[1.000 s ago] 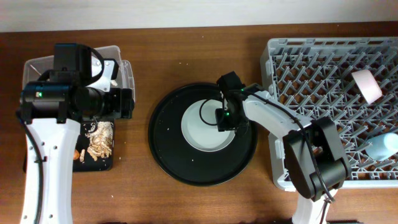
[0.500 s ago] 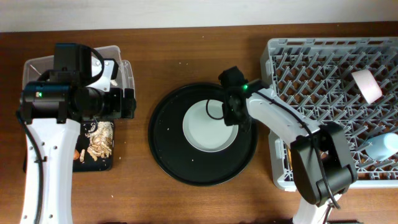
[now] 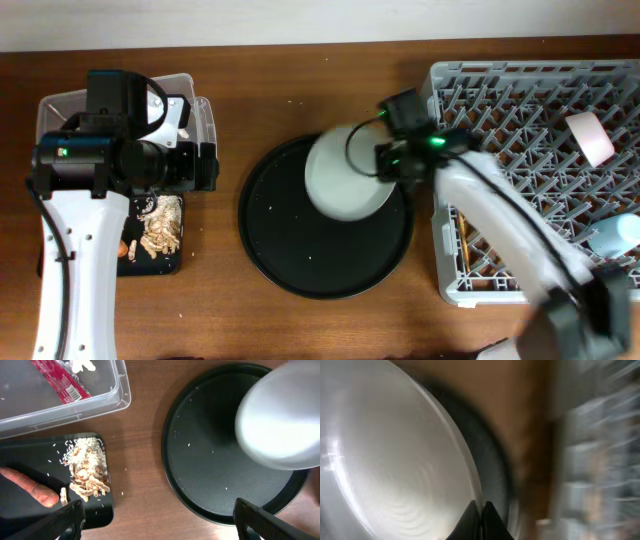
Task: Sort waste into correct bins and load items into the dishwasher rack
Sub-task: 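Grasp the grey plate rim with the right gripper and stand it in the rack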
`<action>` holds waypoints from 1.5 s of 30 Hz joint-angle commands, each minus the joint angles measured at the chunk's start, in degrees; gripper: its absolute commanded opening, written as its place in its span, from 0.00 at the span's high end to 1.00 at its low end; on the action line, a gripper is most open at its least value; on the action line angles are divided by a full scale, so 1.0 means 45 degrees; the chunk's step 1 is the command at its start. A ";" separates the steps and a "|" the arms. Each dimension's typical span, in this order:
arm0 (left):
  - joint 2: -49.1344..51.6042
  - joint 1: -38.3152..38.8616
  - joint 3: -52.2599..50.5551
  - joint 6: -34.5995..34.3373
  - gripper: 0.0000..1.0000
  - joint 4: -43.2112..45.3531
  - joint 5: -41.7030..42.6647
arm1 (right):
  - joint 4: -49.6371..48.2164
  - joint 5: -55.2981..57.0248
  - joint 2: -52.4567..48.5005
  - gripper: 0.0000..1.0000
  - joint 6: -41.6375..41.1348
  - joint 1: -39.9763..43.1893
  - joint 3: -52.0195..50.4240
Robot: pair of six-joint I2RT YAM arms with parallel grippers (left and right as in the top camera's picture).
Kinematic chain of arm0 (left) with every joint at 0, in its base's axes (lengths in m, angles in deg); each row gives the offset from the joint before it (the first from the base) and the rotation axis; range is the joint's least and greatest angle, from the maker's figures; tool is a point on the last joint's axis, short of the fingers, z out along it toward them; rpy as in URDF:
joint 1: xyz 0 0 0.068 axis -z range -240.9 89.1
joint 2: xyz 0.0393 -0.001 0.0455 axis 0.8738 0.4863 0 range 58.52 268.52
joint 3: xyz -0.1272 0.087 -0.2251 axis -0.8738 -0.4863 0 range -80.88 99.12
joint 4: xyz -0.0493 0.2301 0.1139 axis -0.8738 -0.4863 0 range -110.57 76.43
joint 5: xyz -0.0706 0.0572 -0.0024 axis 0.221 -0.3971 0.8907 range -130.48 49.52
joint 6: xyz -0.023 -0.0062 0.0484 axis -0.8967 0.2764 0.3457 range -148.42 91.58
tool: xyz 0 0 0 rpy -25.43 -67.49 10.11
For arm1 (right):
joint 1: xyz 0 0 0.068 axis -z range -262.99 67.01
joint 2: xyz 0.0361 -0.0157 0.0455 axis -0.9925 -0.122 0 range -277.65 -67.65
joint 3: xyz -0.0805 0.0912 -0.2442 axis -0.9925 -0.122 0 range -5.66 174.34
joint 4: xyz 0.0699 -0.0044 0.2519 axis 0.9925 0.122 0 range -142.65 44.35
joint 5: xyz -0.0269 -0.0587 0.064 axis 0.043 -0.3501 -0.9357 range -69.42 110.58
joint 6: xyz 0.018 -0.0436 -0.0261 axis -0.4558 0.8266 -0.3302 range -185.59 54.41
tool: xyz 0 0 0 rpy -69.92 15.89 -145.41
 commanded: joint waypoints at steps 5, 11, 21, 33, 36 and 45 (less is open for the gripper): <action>-0.0189 -0.0053 0.0141 -0.0087 0.06 -0.0078 0.0131 | -0.0287 0.8116 0.3147 0.96 0.3279 0.3565 0.0359; -0.0189 -0.0053 0.0141 -0.0087 0.06 -0.0165 0.0131 | 0.0068 0.9544 0.0389 0.96 0.2492 0.4167 0.0311; -0.0189 -0.0053 0.0141 -0.0087 0.01 -0.0146 0.0131 | 0.1821 0.2045 -0.0151 0.87 0.1443 0.3240 0.0311; 0.0636 -0.0053 0.0141 -0.0087 0.01 0.0267 0.0126 | 0.4031 -0.4551 0.2943 0.27 0.3011 0.8106 0.0316; 0.0165 -0.0058 -0.0073 -0.0092 0.01 -0.1025 -0.0214 | 0.5367 -0.3808 0.3453 0.15 0.3230 0.8092 0.0024; -1.0564 -0.0053 -1.0540 -0.1311 0.01 0.5090 -0.0194 | 0.3269 -0.4289 1.1856 0.02 0.4182 0.7951 -0.4104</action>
